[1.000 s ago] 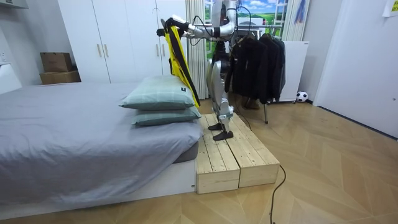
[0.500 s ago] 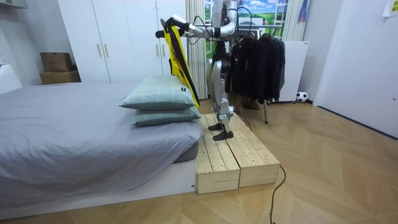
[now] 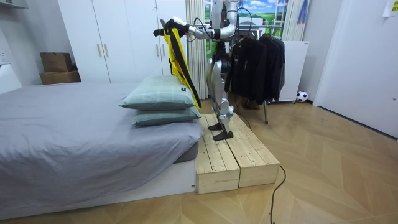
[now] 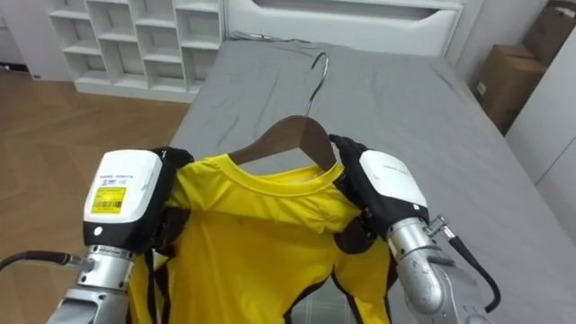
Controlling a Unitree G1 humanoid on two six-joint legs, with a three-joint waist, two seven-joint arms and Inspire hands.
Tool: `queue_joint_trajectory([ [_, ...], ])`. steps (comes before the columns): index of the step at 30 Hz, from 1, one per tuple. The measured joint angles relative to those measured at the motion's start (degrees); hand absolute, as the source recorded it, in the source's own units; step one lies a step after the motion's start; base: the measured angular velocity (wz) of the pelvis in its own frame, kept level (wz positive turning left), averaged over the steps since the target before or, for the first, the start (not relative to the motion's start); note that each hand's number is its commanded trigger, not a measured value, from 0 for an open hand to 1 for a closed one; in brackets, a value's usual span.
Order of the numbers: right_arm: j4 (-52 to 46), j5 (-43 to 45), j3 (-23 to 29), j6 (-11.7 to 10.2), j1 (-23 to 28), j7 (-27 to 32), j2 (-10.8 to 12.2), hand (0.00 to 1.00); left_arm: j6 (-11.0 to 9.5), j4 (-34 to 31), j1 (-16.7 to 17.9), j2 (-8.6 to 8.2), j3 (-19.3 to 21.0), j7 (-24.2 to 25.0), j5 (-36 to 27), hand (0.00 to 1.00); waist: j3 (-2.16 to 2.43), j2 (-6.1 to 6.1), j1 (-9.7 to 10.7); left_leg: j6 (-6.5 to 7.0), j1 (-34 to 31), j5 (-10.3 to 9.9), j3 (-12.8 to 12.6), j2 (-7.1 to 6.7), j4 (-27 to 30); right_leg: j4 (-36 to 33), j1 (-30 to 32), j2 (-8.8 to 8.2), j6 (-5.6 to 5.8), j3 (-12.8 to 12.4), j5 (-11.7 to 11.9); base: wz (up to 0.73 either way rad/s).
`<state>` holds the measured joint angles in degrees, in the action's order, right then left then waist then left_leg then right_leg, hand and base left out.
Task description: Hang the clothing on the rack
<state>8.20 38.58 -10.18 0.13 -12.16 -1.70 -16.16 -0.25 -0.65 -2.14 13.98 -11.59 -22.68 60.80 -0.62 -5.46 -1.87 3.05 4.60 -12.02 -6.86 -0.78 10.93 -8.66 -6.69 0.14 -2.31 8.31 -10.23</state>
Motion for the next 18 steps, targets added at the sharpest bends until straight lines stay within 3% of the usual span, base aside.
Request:
queue_joint_trajectory([
  [4,0.0,-0.1,-0.2,1.2,-1.2,-1.0,0.2,0.00,0.5,-0.8,0.0,-0.13,0.1,0.9,-0.1,1.00,0.01,0.02,-0.3,0.00,-0.1,0.0,0.0,0.02,0.0,0.0,0.3,0.03,0.00,-0.1,0.0,0.00],
  [14,0.0,0.0,-0.3,1.3,-1.3,-2.3,0.2,0.00,1.1,-0.8,0.0,-0.74,0.2,2.3,-0.3,1.00,-0.02,0.11,-0.4,0.00,0.0,0.0,0.0,0.01,-0.1,0.0,0.3,0.03,0.00,-0.3,0.0,0.00],
  [15,0.0,0.0,-0.3,1.3,-1.3,-2.3,0.2,0.25,1.2,-0.8,0.0,-0.76,0.2,2.3,-0.3,1.00,-0.03,0.14,-0.4,0.00,0.0,0.0,0.0,0.01,-0.1,0.0,0.3,0.03,0.00,-0.3,0.0,0.00],
  [16,0.0,0.0,-0.3,1.3,-1.3,-2.3,0.2,0.72,1.2,-0.8,0.0,-0.77,0.2,2.3,-0.3,1.00,-0.05,0.22,-0.4,0.00,0.0,0.0,0.0,0.01,-0.1,0.0,0.3,0.04,0.00,-0.3,0.0,0.00],
  [17,0.0,0.0,-0.3,1.3,-1.3,-2.3,0.2,0.72,1.2,-0.8,0.0,-0.76,0.2,2.3,-0.3,1.00,-0.05,0.32,-0.3,0.00,0.0,0.0,0.0,0.01,-0.1,0.0,0.3,0.04,0.00,-0.3,0.0,0.00],
  [18,0.0,0.0,-0.3,1.3,-1.3,-2.4,0.2,1.00,1.2,-0.8,0.0,-0.76,0.2,2.3,-0.3,1.00,-0.07,0.38,-0.3,0.00,0.0,0.0,0.0,0.01,-0.1,0.0,0.3,0.05,0.00,-0.3,0.0,0.00],
])
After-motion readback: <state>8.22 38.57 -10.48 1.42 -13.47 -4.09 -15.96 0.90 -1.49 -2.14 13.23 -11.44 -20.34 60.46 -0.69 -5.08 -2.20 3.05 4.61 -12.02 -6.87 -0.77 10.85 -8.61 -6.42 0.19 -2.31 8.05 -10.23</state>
